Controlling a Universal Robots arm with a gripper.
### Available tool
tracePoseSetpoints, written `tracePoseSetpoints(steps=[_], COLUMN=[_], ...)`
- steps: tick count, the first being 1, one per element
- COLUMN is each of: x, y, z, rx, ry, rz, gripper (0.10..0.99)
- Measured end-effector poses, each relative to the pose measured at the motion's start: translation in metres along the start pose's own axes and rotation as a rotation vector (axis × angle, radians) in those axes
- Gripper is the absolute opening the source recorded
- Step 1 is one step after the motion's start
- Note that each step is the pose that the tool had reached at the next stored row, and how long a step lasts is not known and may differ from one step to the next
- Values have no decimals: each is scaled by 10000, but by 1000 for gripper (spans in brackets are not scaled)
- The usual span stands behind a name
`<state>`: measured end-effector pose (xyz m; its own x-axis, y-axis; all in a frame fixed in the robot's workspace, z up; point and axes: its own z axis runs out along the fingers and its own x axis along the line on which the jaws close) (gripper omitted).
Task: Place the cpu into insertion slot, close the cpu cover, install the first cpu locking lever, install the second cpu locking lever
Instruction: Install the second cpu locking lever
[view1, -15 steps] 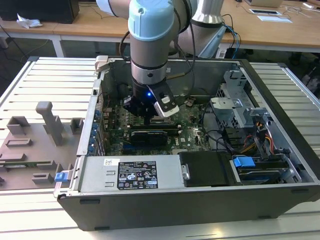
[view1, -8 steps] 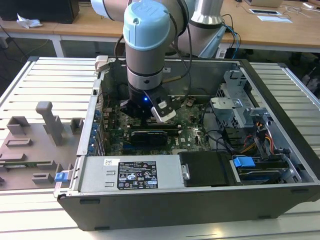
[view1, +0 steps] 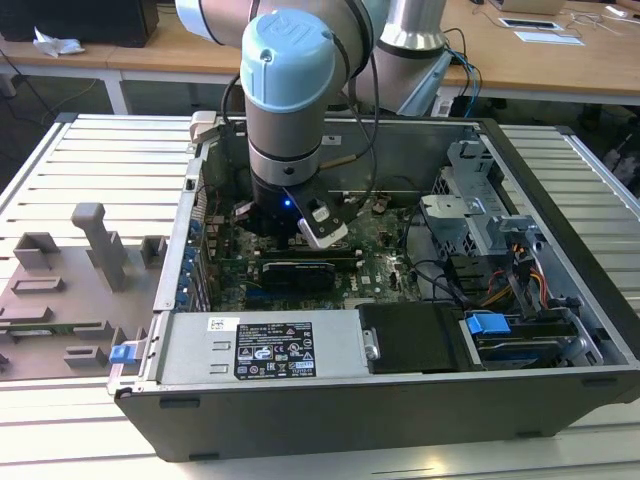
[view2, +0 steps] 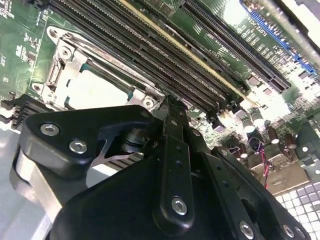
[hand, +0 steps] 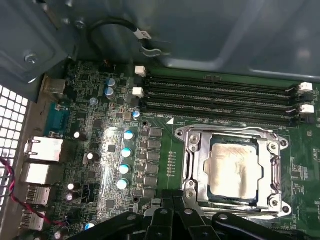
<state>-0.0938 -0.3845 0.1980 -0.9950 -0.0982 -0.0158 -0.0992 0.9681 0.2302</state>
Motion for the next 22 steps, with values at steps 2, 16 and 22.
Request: tracePoseSetpoints(steps=[2,16,22], x=[-7,-434,-530], y=[-5,27,220], z=[11,-92,-45], rx=[-3,81,993], ry=[4,296,406], rz=[-22,30,54], gripper=[106,106,106])
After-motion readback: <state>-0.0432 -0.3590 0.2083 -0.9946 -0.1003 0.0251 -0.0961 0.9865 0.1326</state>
